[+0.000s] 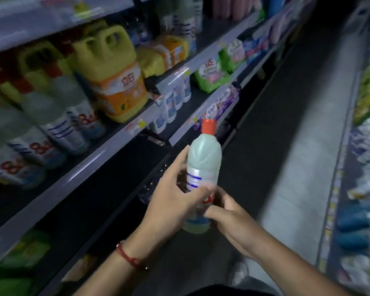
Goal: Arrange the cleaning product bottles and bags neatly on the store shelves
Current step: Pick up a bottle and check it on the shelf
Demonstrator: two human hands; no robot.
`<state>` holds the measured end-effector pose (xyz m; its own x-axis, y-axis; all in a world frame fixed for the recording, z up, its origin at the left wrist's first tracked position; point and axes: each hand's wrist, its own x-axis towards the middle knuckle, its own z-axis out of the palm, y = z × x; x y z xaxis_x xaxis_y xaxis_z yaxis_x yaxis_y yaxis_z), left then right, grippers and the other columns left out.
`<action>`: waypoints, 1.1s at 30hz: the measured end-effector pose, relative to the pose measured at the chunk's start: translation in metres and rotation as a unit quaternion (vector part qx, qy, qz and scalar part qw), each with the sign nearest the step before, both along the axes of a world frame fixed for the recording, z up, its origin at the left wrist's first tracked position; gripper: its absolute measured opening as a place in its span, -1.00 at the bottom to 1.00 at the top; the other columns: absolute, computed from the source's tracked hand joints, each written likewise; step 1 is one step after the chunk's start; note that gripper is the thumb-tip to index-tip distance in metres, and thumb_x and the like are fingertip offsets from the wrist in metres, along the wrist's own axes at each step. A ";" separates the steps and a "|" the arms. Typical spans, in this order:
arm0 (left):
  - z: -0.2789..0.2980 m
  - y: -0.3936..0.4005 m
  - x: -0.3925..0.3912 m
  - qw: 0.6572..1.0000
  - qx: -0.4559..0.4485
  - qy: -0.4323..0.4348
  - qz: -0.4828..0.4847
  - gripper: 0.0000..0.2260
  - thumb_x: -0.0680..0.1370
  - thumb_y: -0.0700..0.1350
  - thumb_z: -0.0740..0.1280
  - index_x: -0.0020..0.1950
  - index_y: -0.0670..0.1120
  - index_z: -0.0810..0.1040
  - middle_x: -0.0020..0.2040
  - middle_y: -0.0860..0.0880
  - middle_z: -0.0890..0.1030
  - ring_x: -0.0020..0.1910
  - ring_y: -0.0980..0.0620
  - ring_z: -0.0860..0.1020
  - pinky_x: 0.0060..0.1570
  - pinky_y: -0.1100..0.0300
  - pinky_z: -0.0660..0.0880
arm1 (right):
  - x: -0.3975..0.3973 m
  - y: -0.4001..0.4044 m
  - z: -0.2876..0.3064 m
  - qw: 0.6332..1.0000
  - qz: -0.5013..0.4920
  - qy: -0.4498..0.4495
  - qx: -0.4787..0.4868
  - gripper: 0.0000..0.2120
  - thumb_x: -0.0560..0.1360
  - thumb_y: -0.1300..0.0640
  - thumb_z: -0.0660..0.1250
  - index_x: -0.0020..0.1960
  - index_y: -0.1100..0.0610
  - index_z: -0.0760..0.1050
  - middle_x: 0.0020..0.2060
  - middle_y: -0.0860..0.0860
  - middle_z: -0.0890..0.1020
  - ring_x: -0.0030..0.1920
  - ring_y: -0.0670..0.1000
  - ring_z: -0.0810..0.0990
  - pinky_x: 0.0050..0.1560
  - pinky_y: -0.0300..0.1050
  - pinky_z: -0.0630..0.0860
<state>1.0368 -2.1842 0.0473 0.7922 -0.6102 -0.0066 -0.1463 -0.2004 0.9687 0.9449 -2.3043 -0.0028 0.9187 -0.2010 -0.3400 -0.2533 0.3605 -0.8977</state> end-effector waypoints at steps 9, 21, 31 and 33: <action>0.012 -0.167 -0.011 0.968 0.138 -0.182 -0.106 -0.16 0.39 0.16 0.54 0.56 0.35 0.17 0.12 0.20 0.44 0.21 0.21 0.44 0.23 0.17 0.45 | -0.013 -0.146 -0.004 0.998 -0.028 -0.047 0.022 -0.49 0.28 0.29 0.42 0.21 0.01 0.65 0.20 0.08 0.68 0.29 0.07 0.61 0.32 0.11 0.51; 0.005 -0.238 0.051 0.992 0.077 -0.068 -0.069 -0.27 0.48 -0.02 0.54 0.54 0.28 0.25 0.32 0.25 0.56 0.30 0.25 0.53 0.32 0.05 0.50 | 0.038 -0.263 0.009 0.953 0.019 0.087 -0.291 -0.49 0.18 -0.12 0.59 0.09 -0.22 0.54 -0.10 -0.30 0.70 -0.09 -0.28 0.67 0.00 -0.13 0.65; 0.010 -0.271 0.172 0.990 0.064 -0.126 0.002 -0.36 0.56 0.06 0.45 0.54 0.32 0.22 0.37 0.32 0.50 0.35 0.32 0.46 0.34 0.09 0.49 | 0.173 -0.319 0.034 0.923 0.060 0.069 -0.374 -0.48 0.20 -0.19 0.61 0.11 -0.19 0.56 -0.08 -0.26 0.71 -0.08 -0.28 0.67 -0.02 -0.16 0.63; 0.014 -0.278 0.199 0.983 0.082 -0.163 0.032 -0.34 0.54 0.15 0.44 0.54 0.35 0.19 0.38 0.36 0.46 0.34 0.39 0.42 0.32 0.19 0.48 | 0.203 -0.328 0.042 0.919 0.068 0.052 -0.384 -0.57 0.28 -0.10 0.61 0.09 -0.18 0.56 -0.08 -0.27 0.70 -0.08 -0.28 0.66 -0.02 -0.18 0.62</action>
<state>1.2358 -2.4623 0.0610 0.8055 -0.5706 0.1601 -0.4253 -0.3684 0.8267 1.1483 -2.6327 0.0389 0.9237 -0.3044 -0.2327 -0.3478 -0.4110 -0.8427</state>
